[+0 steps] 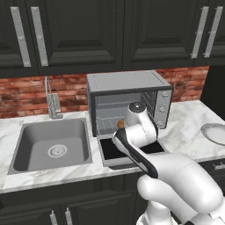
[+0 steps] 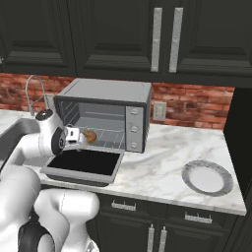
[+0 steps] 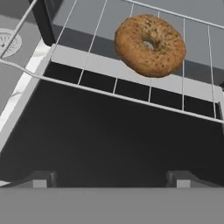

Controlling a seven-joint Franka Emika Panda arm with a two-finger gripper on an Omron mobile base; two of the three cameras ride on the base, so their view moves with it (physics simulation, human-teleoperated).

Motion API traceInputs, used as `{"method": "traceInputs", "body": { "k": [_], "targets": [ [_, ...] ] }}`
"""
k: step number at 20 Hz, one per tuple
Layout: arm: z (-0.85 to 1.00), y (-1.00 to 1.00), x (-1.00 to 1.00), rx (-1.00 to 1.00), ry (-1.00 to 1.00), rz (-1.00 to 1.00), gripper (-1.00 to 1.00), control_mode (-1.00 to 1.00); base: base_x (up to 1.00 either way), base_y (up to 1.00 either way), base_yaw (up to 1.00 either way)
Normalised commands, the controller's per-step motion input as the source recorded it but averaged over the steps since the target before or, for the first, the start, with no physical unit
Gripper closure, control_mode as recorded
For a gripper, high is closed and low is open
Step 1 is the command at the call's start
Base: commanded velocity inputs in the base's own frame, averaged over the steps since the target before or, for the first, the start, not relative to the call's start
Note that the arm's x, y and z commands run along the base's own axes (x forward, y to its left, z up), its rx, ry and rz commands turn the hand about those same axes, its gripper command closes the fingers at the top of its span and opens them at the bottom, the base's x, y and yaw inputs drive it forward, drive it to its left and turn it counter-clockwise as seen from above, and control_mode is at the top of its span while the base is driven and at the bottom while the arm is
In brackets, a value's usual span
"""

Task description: Pick up the bagel from the plate, place it on the toaster oven rack, close the door, and set the timer.

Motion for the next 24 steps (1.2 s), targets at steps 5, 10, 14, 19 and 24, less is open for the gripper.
{"method": "traceInputs", "body": {
  "k": [5, 10, 14, 19, 24],
  "targets": [
    [-0.28, 0.00, 0.09, 0.03, 0.00, -0.01, -1.00, -1.00, 0.00, 0.00, 0.00],
    [-0.20, 0.00, 0.36, 0.04, 0.00, 0.00, -1.00, -1.00, 0.00, 0.00, 0.00],
    [-0.21, 0.04, 0.57, 0.02, 0.02, 0.00, -1.00, -1.00, 0.00, 0.00, 0.00],
    [-0.10, 0.10, 0.56, 0.00, 0.01, 0.00, -1.00, -1.00, 0.00, 0.00, 0.00],
    [-0.02, 0.14, 0.58, 0.00, 0.00, -0.01, -1.00, -1.00, 0.00, 0.00, 0.00]
  ]
}}
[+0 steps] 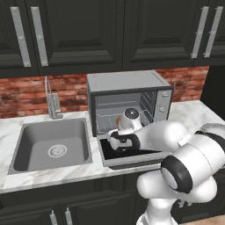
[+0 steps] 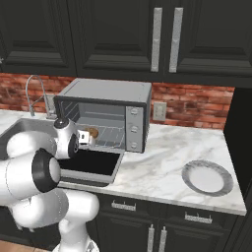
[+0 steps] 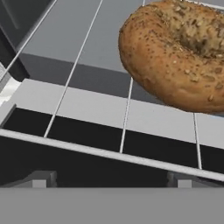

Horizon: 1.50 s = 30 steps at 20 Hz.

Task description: Pick up the bagel from the plate, place it on the toaster oven rack, close the door, and set the timer.

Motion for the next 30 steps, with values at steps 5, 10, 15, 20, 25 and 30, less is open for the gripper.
{"method": "traceInputs", "body": {
  "k": [5, 10, 15, 20, 25, 30],
  "targets": [
    [0.00, 0.18, 0.65, 0.00, 0.00, -0.02, -1.00, -1.00, 0.00, 0.00, 0.00],
    [0.11, 0.16, 0.60, 0.00, 0.00, -0.03, -1.00, -1.00, 0.00, 0.00, 0.00],
    [0.35, 0.09, 0.35, 0.00, 0.00, -0.02, -1.00, -1.00, 0.00, 0.00, 0.00],
    [0.61, 0.00, -0.84, 0.00, -0.04, 0.00, -1.00, -1.00, 0.00, 0.00, 0.00],
    [0.90, 0.00, -1.00, 0.00, -0.01, 0.03, -1.00, -1.00, 0.00, 0.00, 0.00],
    [0.98, 0.00, -1.00, 0.00, 0.04, 0.06, -1.00, -1.00, 0.00, 0.00, 0.00]
  ]
}}
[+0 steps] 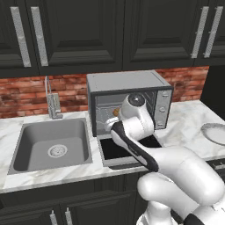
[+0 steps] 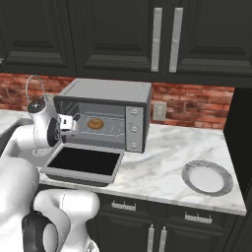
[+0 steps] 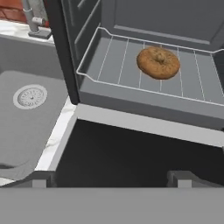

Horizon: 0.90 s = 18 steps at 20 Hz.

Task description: Pick up the bagel from the plate, place it on the toaster oven rack, close the door, and set the timer.

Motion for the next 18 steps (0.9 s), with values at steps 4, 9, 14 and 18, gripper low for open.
{"method": "traceInputs", "body": {
  "k": [4, 9, 14, 18],
  "targets": [
    [0.85, 0.14, -1.00, 0.00, 0.10, 0.05, -1.00, -1.00, 0.00, 0.00, 0.00],
    [0.39, 0.28, -0.87, -0.05, 0.10, 0.01, -1.00, -1.00, 0.00, 0.00, 0.00],
    [0.01, 0.34, -0.66, -0.14, 0.03, 0.00, -1.00, -1.00, 0.00, 0.00, 0.00],
    [-0.01, 0.54, -0.27, -0.21, 0.04, 0.00, -1.00, -1.00, 0.00, 0.00, 0.00]
  ]
}}
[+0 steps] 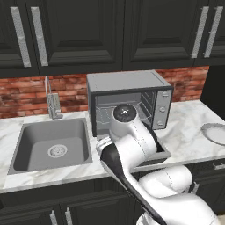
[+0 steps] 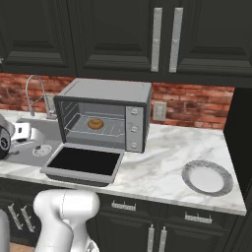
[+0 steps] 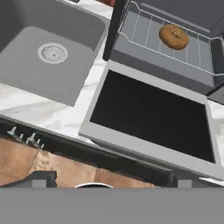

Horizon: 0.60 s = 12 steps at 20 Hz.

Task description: Pick up the bagel from the plate, place it on the toaster oven rack, close the door, and set the timer.

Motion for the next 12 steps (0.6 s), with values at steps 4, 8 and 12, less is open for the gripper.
{"method": "traceInputs", "body": {
  "k": [4, 8, 12],
  "targets": [
    [-0.07, 0.46, 0.00, -0.25, 0.09, 0.00, -1.00, -1.00, 0.00, 0.00, 0.00],
    [-0.11, 0.16, 0.02, -0.24, 0.10, 0.00, -1.00, -1.00, 0.00, 0.00, 0.00],
    [-0.22, 0.00, 0.11, -0.23, 0.02, 0.00, -1.00, -1.00, 0.00, 0.00, 0.00]
  ]
}}
